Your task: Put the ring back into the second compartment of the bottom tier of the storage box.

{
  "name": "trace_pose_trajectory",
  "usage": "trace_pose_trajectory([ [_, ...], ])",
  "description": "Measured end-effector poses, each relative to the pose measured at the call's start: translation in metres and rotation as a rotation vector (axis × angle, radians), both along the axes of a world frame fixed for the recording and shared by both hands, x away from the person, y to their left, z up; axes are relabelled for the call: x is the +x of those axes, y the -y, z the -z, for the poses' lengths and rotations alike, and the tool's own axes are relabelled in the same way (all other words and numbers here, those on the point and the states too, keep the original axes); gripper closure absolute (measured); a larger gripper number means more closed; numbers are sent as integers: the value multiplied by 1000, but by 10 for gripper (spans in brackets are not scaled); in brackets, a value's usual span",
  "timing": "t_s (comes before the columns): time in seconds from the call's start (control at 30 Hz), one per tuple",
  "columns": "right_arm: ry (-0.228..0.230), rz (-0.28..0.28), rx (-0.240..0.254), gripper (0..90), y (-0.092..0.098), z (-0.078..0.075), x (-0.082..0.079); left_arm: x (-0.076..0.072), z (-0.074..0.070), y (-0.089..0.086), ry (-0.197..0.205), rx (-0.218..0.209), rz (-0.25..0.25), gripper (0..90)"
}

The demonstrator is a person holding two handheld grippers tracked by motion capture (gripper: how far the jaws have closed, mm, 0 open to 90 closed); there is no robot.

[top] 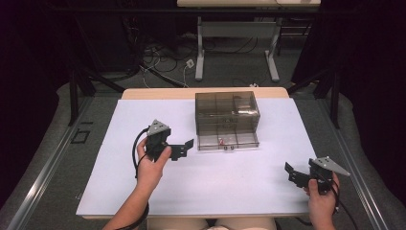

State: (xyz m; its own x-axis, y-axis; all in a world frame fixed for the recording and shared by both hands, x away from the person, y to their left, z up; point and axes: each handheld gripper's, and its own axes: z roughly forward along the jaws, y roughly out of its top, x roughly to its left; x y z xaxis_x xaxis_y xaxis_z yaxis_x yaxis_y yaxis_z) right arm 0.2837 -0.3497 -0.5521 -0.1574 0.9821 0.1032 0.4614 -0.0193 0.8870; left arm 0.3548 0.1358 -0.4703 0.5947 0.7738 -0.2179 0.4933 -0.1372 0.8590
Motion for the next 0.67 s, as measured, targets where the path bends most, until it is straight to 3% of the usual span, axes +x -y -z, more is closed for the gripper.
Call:
trace_pose_trajectory([
  [0.17, 0, 2, 1, 44, 0, -1, -1, -10, 6, -21, 24, 11, -15, 5],
  [0.33, 1, 4, -2, 44, -1, -1, -2, -21, 16, -44, 22, -8, -48, 5],
  [0.37, 0, 2, -2, 44, 0, -1, -2, -23, 17, -49, 29, 9, -48, 5],
  [0.4, 47, 23, 6, 44, -2, 2, 0, -25, 19, -53, 27, 5, -55, 5],
  [0.43, -18, 1, -13, 44, -1, -3, -4, -27, 21, -57, 27, 2, -61, 5],
  [0.6, -2, 2, -10, 44, -2, -2, -4, -36, 33, -76, 19, -19, -99, 5],
  [0.67, 3, 1, -13, 44, -2, -2, -4, -39, 38, -83, 14, -7, -104, 5],
])
